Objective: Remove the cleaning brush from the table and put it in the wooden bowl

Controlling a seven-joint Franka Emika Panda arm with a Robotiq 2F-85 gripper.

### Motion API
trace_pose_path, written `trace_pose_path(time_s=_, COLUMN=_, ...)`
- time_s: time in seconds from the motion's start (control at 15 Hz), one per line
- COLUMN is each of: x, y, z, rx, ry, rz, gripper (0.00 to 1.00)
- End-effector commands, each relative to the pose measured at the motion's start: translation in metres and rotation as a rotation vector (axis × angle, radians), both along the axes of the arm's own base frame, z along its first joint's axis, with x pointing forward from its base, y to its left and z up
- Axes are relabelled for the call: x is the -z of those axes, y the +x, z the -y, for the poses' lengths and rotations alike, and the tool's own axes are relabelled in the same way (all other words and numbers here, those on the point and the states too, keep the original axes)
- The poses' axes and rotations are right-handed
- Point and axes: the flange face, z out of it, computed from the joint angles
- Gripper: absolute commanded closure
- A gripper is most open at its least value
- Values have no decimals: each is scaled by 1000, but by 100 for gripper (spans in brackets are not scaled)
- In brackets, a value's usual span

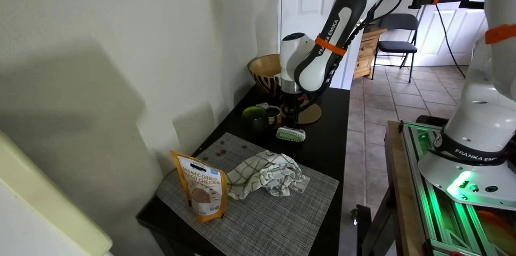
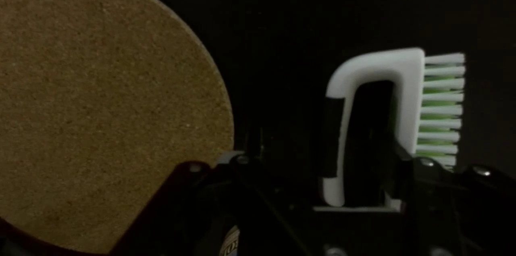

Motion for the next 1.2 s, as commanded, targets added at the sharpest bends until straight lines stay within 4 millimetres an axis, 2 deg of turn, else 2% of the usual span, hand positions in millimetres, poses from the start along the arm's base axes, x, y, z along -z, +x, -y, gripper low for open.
trace_pose_path(time_s=0.0, x=4, y=-8, z=-3, rx=7, ry=-24, rz=-19, gripper=52)
trace_pose_path(time_s=0.07, x=6, y=-9, z=-3, rx=9, ry=-25, rz=-24, gripper=60)
trace_pose_path(time_s=0.13, x=8, y=-9, z=-2, rx=14, ry=-26, rz=-28, gripper=63)
trace_pose_path(time_s=0.33, x=12, y=-11, z=-1, rx=25, ry=-24, rz=-38, gripper=62)
trace_pose_path(time_s=0.47, x=14, y=-12, z=0, rx=27, ry=-24, rz=-44, gripper=74)
trace_pose_path(time_s=0.6, x=14, y=-14, z=-1, rx=25, ry=-22, rz=-47, gripper=98)
trace_pose_path(time_s=0.67, x=10, y=-14, z=-2, rx=22, ry=-13, rz=-44, gripper=100)
trace_pose_path(time_s=0.73, x=2, y=-16, z=-6, rx=14, ry=6, rz=-38, gripper=95)
trace_pose_path(time_s=0.8, x=-6, y=-18, z=-9, rx=3, ry=22, rz=-29, gripper=95)
trace_pose_path(time_s=1.13, x=-83, y=-39, z=-36, rx=-158, ry=184, rz=48, gripper=95)
